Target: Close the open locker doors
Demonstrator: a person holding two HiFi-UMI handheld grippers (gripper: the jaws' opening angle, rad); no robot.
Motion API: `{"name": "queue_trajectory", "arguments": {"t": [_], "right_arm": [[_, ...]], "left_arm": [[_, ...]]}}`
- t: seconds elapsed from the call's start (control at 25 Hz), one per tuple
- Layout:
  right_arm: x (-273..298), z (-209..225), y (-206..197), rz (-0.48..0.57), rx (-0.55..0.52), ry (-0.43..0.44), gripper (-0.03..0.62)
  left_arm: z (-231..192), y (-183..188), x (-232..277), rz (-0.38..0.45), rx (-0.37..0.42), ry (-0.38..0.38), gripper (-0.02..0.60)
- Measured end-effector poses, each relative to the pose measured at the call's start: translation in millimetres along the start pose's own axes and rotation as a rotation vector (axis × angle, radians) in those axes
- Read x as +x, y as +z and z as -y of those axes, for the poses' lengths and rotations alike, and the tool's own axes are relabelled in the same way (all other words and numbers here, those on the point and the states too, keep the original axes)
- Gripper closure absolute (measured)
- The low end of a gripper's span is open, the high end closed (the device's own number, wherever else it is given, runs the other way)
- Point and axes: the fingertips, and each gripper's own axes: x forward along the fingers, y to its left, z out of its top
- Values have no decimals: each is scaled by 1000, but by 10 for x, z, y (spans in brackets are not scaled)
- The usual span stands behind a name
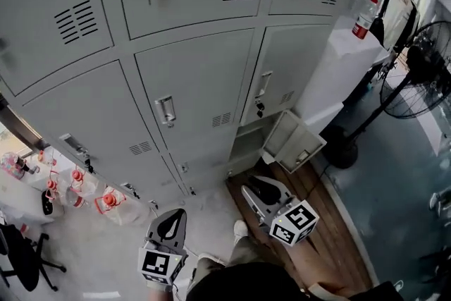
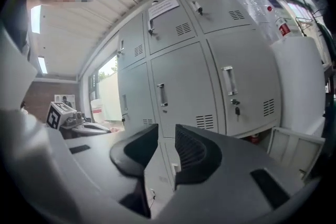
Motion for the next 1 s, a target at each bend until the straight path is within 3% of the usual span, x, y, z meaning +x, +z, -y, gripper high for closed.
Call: {"name": "queue_trajectory", "arguments": {"t": [0.2,0.48,1.0], "right_arm": [[-393,584,-68,1,17,-115,482],[-750,1441,-235,-2,60,-231,482],[-1038,2985,-572,-48,82,-344,479]], "left_arm": [[361,107,544,-38,12,-109,574],[668,145,1270,-65,68,-197,574],[1032,183,2476,-128,110,-229,574]]}}
